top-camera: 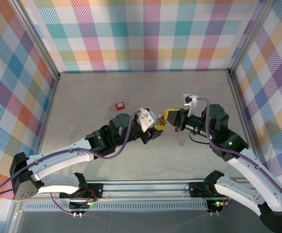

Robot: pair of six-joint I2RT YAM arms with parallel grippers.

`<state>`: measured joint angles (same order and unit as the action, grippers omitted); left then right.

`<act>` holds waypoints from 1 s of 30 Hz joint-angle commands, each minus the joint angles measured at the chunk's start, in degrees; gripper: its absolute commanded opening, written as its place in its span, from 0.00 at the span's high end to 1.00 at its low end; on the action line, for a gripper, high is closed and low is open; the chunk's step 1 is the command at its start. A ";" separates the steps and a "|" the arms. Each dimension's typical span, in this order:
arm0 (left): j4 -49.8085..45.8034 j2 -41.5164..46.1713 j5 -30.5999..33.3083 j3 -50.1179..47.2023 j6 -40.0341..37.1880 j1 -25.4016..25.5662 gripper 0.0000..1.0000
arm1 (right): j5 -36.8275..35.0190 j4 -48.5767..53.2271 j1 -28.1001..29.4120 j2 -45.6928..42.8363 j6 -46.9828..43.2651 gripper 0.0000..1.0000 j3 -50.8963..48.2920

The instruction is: Unlock with the key

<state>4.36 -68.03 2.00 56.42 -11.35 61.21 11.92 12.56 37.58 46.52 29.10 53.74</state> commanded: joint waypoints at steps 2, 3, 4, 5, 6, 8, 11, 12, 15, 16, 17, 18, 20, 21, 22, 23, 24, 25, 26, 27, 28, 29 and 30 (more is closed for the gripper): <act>5.04 -0.36 -2.00 3.98 0.25 0.62 1.00 | -0.09 -1.21 0.55 0.33 -0.63 1.00 -0.30; 5.04 -0.43 -1.88 4.09 0.36 0.62 1.00 | 0.02 -1.22 0.63 0.46 -0.73 1.00 -0.24; 5.21 -0.57 -1.70 4.21 0.52 0.64 1.00 | 0.03 -1.12 0.73 0.53 -0.88 1.00 -0.34; 5.47 -0.48 -1.19 4.13 0.76 0.66 1.00 | 0.11 -1.00 0.87 0.46 -1.11 1.00 -0.57; 5.81 -0.39 -0.60 4.20 1.04 0.66 1.00 | 0.20 -0.76 1.04 0.42 -1.15 1.00 -0.81; 5.65 -0.17 0.32 4.71 1.76 0.58 1.00 | 0.18 -0.61 1.39 0.17 -1.57 1.00 -1.48; 3.87 -0.54 1.64 6.59 3.31 0.58 1.00 | -0.64 0.78 2.48 0.19 -2.92 1.00 -1.75; 2.93 -0.84 2.39 7.49 3.90 0.53 1.00 | -0.96 1.18 3.01 0.23 -3.42 1.00 -1.77; 0.94 -1.60 3.82 9.48 5.20 0.58 1.00 | -1.73 2.07 4.86 0.95 -4.87 1.00 -1.35; -0.08 -2.04 4.50 10.39 5.75 0.50 1.00 | -2.25 2.51 5.75 1.17 -5.59 1.00 -1.20; -0.66 -2.37 4.80 10.94 5.94 0.49 1.00 | -3.05 3.02 6.60 1.46 -6.22 1.00 -0.93; -0.78 -2.61 5.23 11.30 6.03 0.50 1.00 | -4.02 3.75 7.45 1.79 -6.79 1.00 -0.71; -0.16 -2.51 6.25 11.17 6.57 0.49 1.00 | -4.54 4.23 8.56 2.17 -7.36 1.00 -0.68; 0.03 -2.45 6.73 11.08 6.78 0.49 1.00 | -4.74 4.31 9.02 2.22 -7.48 1.00 -0.87; 0.18 -2.31 7.04 11.01 6.78 0.49 1.00 | -5.22 4.55 9.32 2.18 -7.41 1.00 -0.92; 0.34 -2.18 7.54 10.99 6.95 0.49 1.00 | -5.65 5.23 9.60 2.13 -7.35 1.00 -1.14; 0.46 -1.90 7.94 10.90 7.04 0.49 1.00 | -5.68 5.44 9.74 1.88 -7.27 1.00 -1.43; 0.68 -1.59 8.48 10.69 7.05 0.49 1.00 | -5.84 5.48 9.79 1.46 -6.97 1.00 -1.92; 1.11 -1.25 8.74 10.42 7.21 0.43 1.00 | -5.74 5.34 9.79 1.02 -6.70 1.00 -2.54; 1.31 -0.94 8.78 10.33 7.31 0.32 1.00 | -5.38 5.03 9.89 0.48 -6.51 1.00 -3.05; 1.40 -0.69 8.89 10.24 7.36 0.31 1.00 | -5.33 4.95 9.88 0.25 -6.15 1.00 -3.37; 1.57 -0.48 8.80 10.20 7.40 0.26 1.00 | -5.18 5.12 9.88 0.15 -5.85 1.00 -3.57; 1.98 -0.28 8.65 10.01 7.42 0.30 1.00 | -4.79 5.35 9.88 0.17 -5.58 1.00 -3.64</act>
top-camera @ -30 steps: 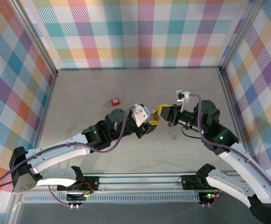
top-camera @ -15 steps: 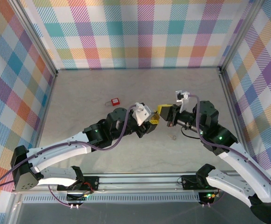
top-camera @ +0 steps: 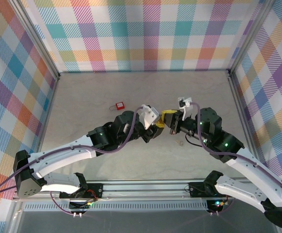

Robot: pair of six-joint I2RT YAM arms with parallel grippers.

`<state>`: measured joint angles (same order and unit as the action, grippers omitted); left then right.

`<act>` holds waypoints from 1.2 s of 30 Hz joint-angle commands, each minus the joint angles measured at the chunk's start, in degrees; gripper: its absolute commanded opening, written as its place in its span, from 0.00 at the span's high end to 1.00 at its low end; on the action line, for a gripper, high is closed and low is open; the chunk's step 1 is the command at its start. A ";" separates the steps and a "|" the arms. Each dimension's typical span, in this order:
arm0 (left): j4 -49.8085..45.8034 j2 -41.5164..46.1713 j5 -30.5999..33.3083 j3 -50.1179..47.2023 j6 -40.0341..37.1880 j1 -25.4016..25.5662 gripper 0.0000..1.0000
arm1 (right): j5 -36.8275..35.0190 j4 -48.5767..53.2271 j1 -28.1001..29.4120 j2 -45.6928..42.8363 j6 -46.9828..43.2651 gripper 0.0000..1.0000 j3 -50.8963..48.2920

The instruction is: Unlock with the key

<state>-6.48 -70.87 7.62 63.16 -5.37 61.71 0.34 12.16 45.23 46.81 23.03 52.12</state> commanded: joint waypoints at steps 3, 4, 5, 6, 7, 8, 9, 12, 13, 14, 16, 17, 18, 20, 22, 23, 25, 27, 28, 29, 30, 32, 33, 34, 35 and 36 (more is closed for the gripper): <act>14.00 2.93 2.00 2.70 0.96 -0.21 1.00 | 9.59 5.22 2.22 0.34 1.61 1.00 -2.70; 14.41 3.00 1.43 2.53 0.44 -0.22 1.00 | 10.30 5.56 2.23 0.71 1.96 1.00 -2.69; 14.57 3.01 1.11 2.41 -0.21 -0.24 1.00 | 10.79 6.03 2.23 1.02 2.47 1.00 -2.72; 14.39 2.86 1.83 2.64 -0.70 -0.27 1.00 | 11.41 6.35 2.16 1.15 2.87 1.00 -2.81; 13.79 2.83 2.63 3.03 -1.12 -0.28 1.00 | 12.08 6.80 2.22 1.17 3.14 1.00 -2.90; 12.93 2.78 2.93 3.64 -1.87 -0.28 1.00 | 12.78 7.27 2.18 1.19 3.27 1.00 -3.09; 12.28 2.75 2.92 4.26 -2.25 -0.36 1.00 | 13.98 7.67 2.15 1.36 3.47 1.00 -3.38; 11.15 1.99 2.25 6.09 -3.24 -0.45 1.00 | 18.02 7.71 2.14 2.34 4.37 1.00 -4.17; 10.61 1.45 2.06 6.70 -3.69 -0.48 1.00 | 19.69 7.89 2.14 2.94 4.56 1.00 -3.96; 10.11 0.91 1.74 7.21 -4.09 -0.45 1.00 | 20.64 8.32 2.14 3.40 4.79 1.00 -3.80; 9.48 0.55 1.55 7.66 -4.58 -0.45 1.00 | 20.57 10.00 1.85 3.47 5.04 1.00 -3.44; 9.32 0.60 1.54 7.62 -4.68 -0.45 1.00 | 20.41 11.03 1.50 3.19 5.04 1.00 -3.19; 9.05 0.71 1.45 7.60 -4.86 -0.45 1.00 | 20.67 11.46 1.17 2.77 5.11 1.00 -3.08; 8.17 0.80 0.61 7.64 -4.98 -0.45 1.00 | 21.77 11.06 -0.19 1.42 6.09 1.00 -3.36; 6.89 0.46 -0.64 7.68 -5.30 -0.46 1.00 | 23.30 11.36 -1.60 1.23 6.88 1.00 -2.69; 5.86 0.22 -1.48 7.77 -5.59 -0.45 1.00 | 24.58 12.04 -3.01 1.50 7.25 0.95 -1.68; 2.20 -0.44 -3.13 8.40 -6.25 -0.46 1.00 | 26.37 14.45 -5.63 2.65 7.66 0.85 0.82; -2.73 -1.28 -4.26 8.72 -6.75 -0.46 1.00 | 29.12 17.42 -8.86 3.76 7.43 0.72 3.69; -4.98 -1.53 -4.45 8.75 -6.99 -0.45 1.00 | 30.25 18.64 -10.26 4.09 7.10 0.66 4.95; -7.48 -1.64 -4.55 8.66 -7.22 -0.45 1.00 | 31.43 20.45 -11.87 4.60 6.42 0.63 6.32; -8.98 -1.65 -4.37 8.39 -7.38 -0.52 1.00 | 32.51 21.99 -13.21 4.93 5.65 0.61 7.39; -14.27 -1.50 -3.14 7.81 -7.63 -0.54 1.00 | 34.68 24.89 -16.02 5.71 4.10 0.57 9.34; -15.88 -1.26 -2.59 7.40 -7.73 -0.54 1.00 | 35.86 26.39 -17.28 6.37 3.29 0.57 10.31; -16.93 -0.99 -2.13 7.06 -7.82 -0.69 1.00 | 37.02 27.62 -18.30 7.02 2.62 0.57 10.90; -18.02 -0.57 -1.69 6.75 -7.74 -0.94 1.00 | 37.89 29.35 -19.19 7.73 1.85 0.57 11.63; -18.81 -0.26 -1.59 6.48 -7.95 -1.19 1.00 | 38.34 30.55 -19.90 8.30 1.19 0.57 12.15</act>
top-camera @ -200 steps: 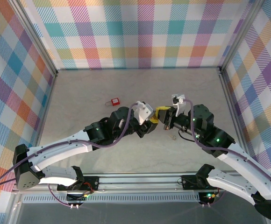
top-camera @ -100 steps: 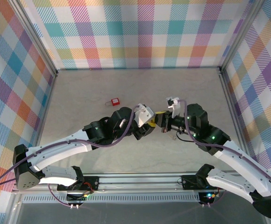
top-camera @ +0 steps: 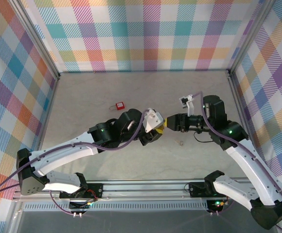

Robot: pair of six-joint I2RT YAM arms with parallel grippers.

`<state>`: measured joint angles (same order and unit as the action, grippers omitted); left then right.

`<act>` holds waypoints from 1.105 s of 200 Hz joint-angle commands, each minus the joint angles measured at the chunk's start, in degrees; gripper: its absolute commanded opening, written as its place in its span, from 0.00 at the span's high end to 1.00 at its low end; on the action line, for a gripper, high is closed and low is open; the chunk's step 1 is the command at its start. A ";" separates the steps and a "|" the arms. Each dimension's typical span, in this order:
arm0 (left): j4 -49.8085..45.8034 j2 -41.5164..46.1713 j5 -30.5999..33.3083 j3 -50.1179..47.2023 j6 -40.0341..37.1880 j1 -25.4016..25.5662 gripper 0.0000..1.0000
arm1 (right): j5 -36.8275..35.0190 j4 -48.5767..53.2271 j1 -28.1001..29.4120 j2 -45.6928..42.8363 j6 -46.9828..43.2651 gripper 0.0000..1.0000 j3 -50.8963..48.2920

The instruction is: Unlock with the key

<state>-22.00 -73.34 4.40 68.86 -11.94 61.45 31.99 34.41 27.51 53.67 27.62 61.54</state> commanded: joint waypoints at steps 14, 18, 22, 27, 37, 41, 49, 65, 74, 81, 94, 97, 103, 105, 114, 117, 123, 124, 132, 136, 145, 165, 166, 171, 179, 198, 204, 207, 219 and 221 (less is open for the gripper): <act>-6.01 2.94 1.13 0.65 -2.33 -1.51 1.00 | 9.73 9.70 -3.83 3.11 -4.56 0.55 3.34; -6.63 2.94 1.13 0.74 -2.69 -1.59 1.00 | 10.26 9.71 -3.99 3.46 -4.63 0.55 3.45; -7.23 2.83 1.26 0.90 -3.02 -1.60 1.00 | 10.82 9.66 -4.04 3.81 -4.78 0.55 3.54; -7.98 2.72 1.47 1.13 -3.46 -1.60 1.00 | 11.88 9.52 -4.04 4.33 -5.05 0.55 3.59; -9.03 2.63 1.75 1.36 -4.47 -1.60 1.00 | 14.47 9.16 -4.04 5.35 -5.78 0.55 3.63; -9.32 2.59 1.72 1.36 -4.96 -1.59 1.00 | 15.16 9.19 -4.05 5.74 -6.22 0.55 3.47; -9.95 2.50 1.42 1.52 -5.72 -1.60 1.00 | 15.87 9.18 -4.04 6.53 -6.70 0.56 3.12; -11.02 2.09 0.77 1.93 -7.04 -1.60 1.00 | 19.55 7.26 -4.04 7.47 -6.44 0.56 1.86; -11.23 1.87 0.52 2.07 -7.66 -1.60 1.00 | 20.77 5.87 -4.02 7.82 -5.84 0.57 1.12; -11.18 1.78 0.28 2.08 -8.10 -1.59 1.00 | 21.12 5.25 -4.00 8.13 -5.58 0.57 0.56; -10.32 1.97 0.10 1.80 -8.77 -1.55 1.00 | 21.21 4.97 -3.96 9.24 -5.41 0.60 -0.37; -10.20 1.91 0.09 1.78 -8.86 -1.59 1.00 | 21.31 4.91 -3.95 9.48 -5.26 0.60 -0.62; -10.02 1.84 0.07 1.80 -9.17 -1.60 1.00 | 21.64 4.45 -3.91 10.01 -4.93 0.62 -1.17; -9.96 1.81 0.10 1.78 -9.27 -1.55 1.00 | 21.85 4.20 -3.88 10.13 -4.70 0.62 -1.45; -9.91 1.54 -0.01 1.89 -9.70 -1.60 1.00 | 22.62 2.51 -3.50 10.55 -3.47 0.63 -2.64; -9.91 1.46 -0.05 1.93 -9.87 -1.60 1.00 | 22.72 2.02 -3.31 10.65 -3.04 0.63 -2.91; -9.95 1.15 -0.18 2.13 -10.08 -1.60 1.00 | 22.69 1.45 -2.81 10.98 -2.67 0.63 -3.27; -9.97 1.12 -0.14 2.14 -10.14 -1.60 1.00 | 22.64 1.40 -2.72 11.04 -2.62 0.63 -3.31; -9.99 0.81 -0.11 2.29 -10.45 -1.53 1.00 | 22.28 1.10 -1.94 11.39 -2.44 0.63 -3.59; -9.99 0.71 -0.11 2.33 -10.62 -1.50 1.00 | 22.05 1.05 -1.58 11.60 -2.27 0.63 -3.59; -10.03 0.40 -0.26 2.46 -10.97 -1.51 1.00 | 21.80 0.57 -0.83 12.04 -1.76 0.63 -3.70; -10.30 -0.43 -0.38 2.94 -11.51 -1.42 1.00 | 21.27 -0.62 0.00 12.90 -0.75 0.64 -3.92; -10.32 -0.46 -0.33 2.94 -11.52 -1.42 1.00 | 21.27 -0.64 0.00 12.93 -0.74 0.64 -3.94; -10.36 -0.64 -0.32 3.03 -11.60 -1.42 1.00 | 21.19 -0.98 0.07 13.03 -0.49 0.64 -4.07; -10.30 -0.90 -0.13 3.11 -11.76 -1.33 1.00 | 20.99 -1.25 0.09 13.08 -0.27 0.64 -4.24; -10.61 -1.36 0.03 3.29 -11.96 -1.11 1.00 | 20.95 -2.18 0.09 13.42 0.65 0.65 -4.70; -10.61 -1.48 0.00 3.30 -12.03 -1.07 1.00 | 20.97 -2.24 0.09 13.63 0.89 0.66 -4.76; -10.61 -1.46 0.00 3.30 -12.05 -0.96 1.00 | 20.79 -2.13 0.09 13.73 1.01 0.67 -4.72; -10.59 -1.46 0.37 3.30 -12.22 -0.89 1.00 | 19.97 -1.77 0.09 14.39 1.26 0.69 -4.53; -10.54 -1.50 0.42 3.23 -12.29 -0.89 1.00 | 19.92 -1.73 0.03 14.47 1.38 0.70 -4.53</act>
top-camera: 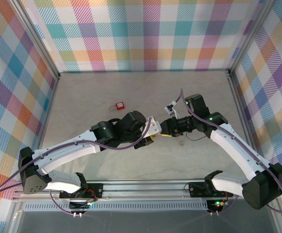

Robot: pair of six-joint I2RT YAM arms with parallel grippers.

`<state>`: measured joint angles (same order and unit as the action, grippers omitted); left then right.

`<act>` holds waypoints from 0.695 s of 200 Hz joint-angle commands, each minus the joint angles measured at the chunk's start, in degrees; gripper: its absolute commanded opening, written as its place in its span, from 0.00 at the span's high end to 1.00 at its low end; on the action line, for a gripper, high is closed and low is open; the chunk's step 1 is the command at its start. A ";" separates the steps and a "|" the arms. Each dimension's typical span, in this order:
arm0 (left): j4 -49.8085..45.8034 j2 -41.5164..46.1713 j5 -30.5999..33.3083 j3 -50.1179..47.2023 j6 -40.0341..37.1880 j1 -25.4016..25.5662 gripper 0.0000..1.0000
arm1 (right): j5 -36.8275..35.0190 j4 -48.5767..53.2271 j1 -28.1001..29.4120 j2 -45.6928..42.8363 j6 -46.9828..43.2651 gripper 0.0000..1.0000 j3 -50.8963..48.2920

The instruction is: Unlock with the key

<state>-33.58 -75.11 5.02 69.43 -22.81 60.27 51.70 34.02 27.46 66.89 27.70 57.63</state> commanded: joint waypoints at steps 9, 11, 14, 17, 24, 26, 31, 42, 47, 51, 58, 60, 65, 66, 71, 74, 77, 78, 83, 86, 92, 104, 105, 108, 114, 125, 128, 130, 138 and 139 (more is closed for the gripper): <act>1.06 0.32 0.15 2.64 -1.61 0.42 1.00 | -0.08 -1.56 0.13 1.85 1.98 0.72 -0.62; 1.06 0.27 0.14 2.60 -1.64 0.45 1.00 | -0.08 -1.63 0.09 1.95 2.06 0.72 -0.72; 1.06 0.23 0.23 2.56 -1.66 0.50 1.00 | -0.04 -1.71 0.12 2.06 2.26 0.73 -0.75; 1.10 0.22 0.31 2.53 -1.78 0.54 1.00 | 0.01 -1.94 0.11 2.32 2.68 0.74 -0.75; 1.06 0.23 0.48 2.46 -1.88 0.63 1.00 | -0.09 -2.34 0.13 2.68 3.23 0.76 -0.78; 1.06 0.23 0.47 2.40 -1.93 0.68 1.00 | -0.08 -2.44 0.13 2.77 3.41 0.76 -0.81; 1.17 0.13 0.66 2.33 -2.00 0.79 1.00 | 0.05 -2.72 0.11 3.01 3.77 0.77 -0.82; 1.24 0.06 0.87 2.20 -2.23 1.03 1.00 | -0.02 -2.92 0.12 3.39 4.18 0.78 -0.65; 1.21 -0.04 1.06 2.12 -2.37 1.14 1.00 | -0.23 -2.89 0.06 3.50 4.41 0.78 -0.58; 1.18 -0.08 1.23 2.03 -2.49 1.23 1.00 | -0.25 -2.96 0.09 3.57 4.52 0.79 -0.54; 1.24 -0.21 1.75 1.94 -2.80 1.47 1.00 | -0.20 -3.32 0.07 3.68 5.06 0.79 -0.56; 1.24 -0.21 1.93 1.87 -2.88 1.50 1.00 | -0.13 -3.45 0.05 3.73 5.25 0.80 -0.58; 1.11 -0.35 2.35 1.77 -3.10 1.68 1.00 | -0.11 -3.72 0.09 3.80 5.50 0.81 -0.54; 1.09 -0.37 2.44 1.77 -3.15 1.73 1.00 | -0.07 -3.75 0.11 3.87 5.60 0.81 -0.47; 1.06 -0.47 2.89 1.65 -3.28 1.84 1.00 | -0.01 -3.93 0.05 4.01 6.03 0.83 -0.48; 1.06 -0.55 3.10 1.63 -3.37 1.91 1.00 | 0.06 -3.96 0.12 4.10 6.09 0.83 -0.49; 1.06 -0.56 3.32 1.59 -3.50 1.95 1.00 | -0.04 -3.90 0.12 4.19 6.27 0.83 -0.47; 1.11 -0.61 3.41 1.55 -3.49 2.00 1.00 | -0.03 -3.93 0.08 4.20 6.38 0.84 -0.49; 1.19 -0.65 3.68 1.37 -3.71 2.11 1.00 | -0.08 -3.95 0.08 4.30 6.67 0.84 -0.49; 1.23 -0.67 3.91 1.25 -3.81 2.17 1.00 | -0.04 -4.00 0.09 4.37 6.85 0.85 -0.48; 1.47 -0.73 4.55 1.00 -4.13 2.42 1.00 | 0.17 -4.33 0.09 4.54 7.28 0.87 -0.58; 2.15 -0.74 6.57 0.43 -4.98 3.20 1.00 | 0.87 -4.83 0.11 4.80 8.16 0.90 -0.88; 2.22 -0.74 6.84 0.39 -5.06 3.28 1.00 | 0.93 -4.84 0.06 4.84 8.33 0.90 -0.92; 2.47 -0.78 7.43 0.22 -5.45 3.62 1.00 | 1.03 -4.96 0.13 4.83 8.49 0.90 -0.99; 3.00 -0.84 9.02 -0.18 -6.16 4.20 1.00 | 1.17 -5.17 0.07 4.83 9.10 0.91 -1.18; 4.36 -0.98 12.31 -1.05 -7.64 5.38 1.00 | 2.14 -6.17 0.05 5.04 10.62 0.94 -1.71; 4.91 -1.00 13.29 -1.45 -8.16 5.80 1.00 | 2.41 -6.50 0.05 5.08 11.13 0.94 -1.85; 5.21 -1.05 14.11 -1.59 -8.47 6.08 1.00 | 2.74 -6.85 0.05 5.23 11.71 0.95 -1.94; 6.94 -1.00 16.85 -2.70 -9.86 7.10 1.00 | 3.35 -7.76 0.05 5.50 13.15 0.96 -2.35; 7.17 -1.00 17.17 -2.84 -10.09 7.21 1.00 | 3.38 -7.88 0.05 5.51 13.38 0.96 -2.39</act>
<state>-33.91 -76.29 13.56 68.75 -27.49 63.86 51.88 30.33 27.46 71.37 35.77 56.60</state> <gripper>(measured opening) 0.439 0.072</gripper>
